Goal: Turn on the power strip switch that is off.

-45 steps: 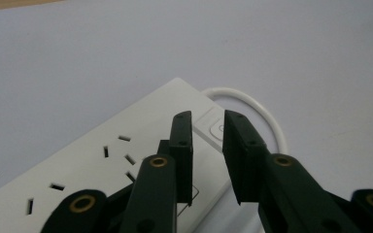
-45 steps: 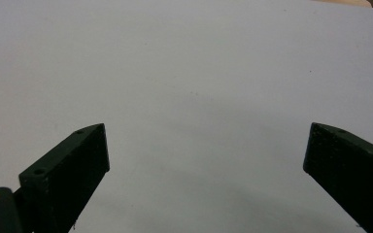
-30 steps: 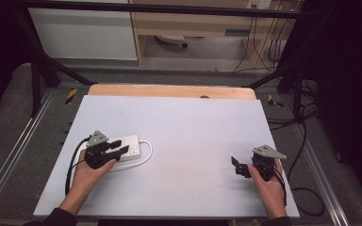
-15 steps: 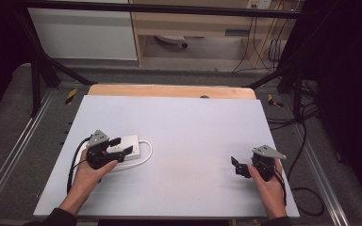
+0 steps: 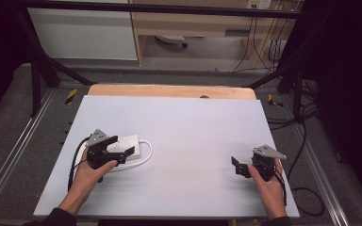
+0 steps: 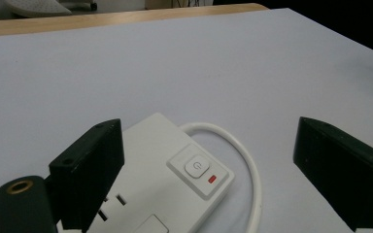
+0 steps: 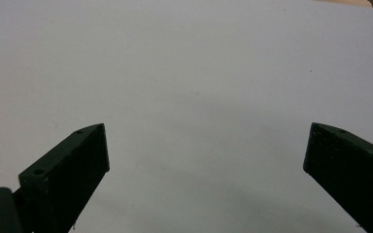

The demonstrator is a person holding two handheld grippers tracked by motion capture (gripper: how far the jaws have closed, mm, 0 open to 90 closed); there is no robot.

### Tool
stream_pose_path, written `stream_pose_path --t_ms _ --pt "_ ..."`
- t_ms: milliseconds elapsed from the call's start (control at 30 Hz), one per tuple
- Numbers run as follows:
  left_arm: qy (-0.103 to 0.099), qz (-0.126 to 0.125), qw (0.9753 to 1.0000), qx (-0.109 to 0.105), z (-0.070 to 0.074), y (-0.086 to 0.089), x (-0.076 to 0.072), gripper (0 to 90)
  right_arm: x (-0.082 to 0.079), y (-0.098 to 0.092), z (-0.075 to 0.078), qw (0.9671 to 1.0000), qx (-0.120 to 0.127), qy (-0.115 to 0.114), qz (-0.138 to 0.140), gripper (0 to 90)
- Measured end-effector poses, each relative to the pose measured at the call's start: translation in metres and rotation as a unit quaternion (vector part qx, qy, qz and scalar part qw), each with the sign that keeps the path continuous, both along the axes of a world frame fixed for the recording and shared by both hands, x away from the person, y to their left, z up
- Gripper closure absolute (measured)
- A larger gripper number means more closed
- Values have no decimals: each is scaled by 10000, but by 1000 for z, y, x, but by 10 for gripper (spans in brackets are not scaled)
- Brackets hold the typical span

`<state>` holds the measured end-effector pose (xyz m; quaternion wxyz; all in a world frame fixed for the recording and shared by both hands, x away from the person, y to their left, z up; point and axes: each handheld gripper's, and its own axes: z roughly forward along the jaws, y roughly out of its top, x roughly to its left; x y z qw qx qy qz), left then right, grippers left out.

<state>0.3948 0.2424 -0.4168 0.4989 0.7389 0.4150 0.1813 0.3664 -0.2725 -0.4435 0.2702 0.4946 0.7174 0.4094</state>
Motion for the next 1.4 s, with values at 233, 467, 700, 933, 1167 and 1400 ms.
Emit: stream_pose_path --t_ms 233,467,700,933,1167,1400 --pt "-272 -1 9995 -163 7 3 -7 106 0 0 0 10000 8 10 -7 31" --pt "-461 -28 9980 -426 17 12 -16 107 0 0 0 10000 24 7 -40 31" --pt "-528 47 9969 -587 24 21 -22 89 -1 -1 0 10000 45 2 -50 31" --pt "-635 111 9956 -674 35 33 -25 50 -1 -1 0 10000 45 -10 -52 31" --pt "-768 158 9947 -669 44 48 -30 50 -1 -2 0 10000 50 0 -64 31" --pt "-788 192 9945 -668 46 63 -42 53 -1 -2 0 9999 68 5 -84 31"
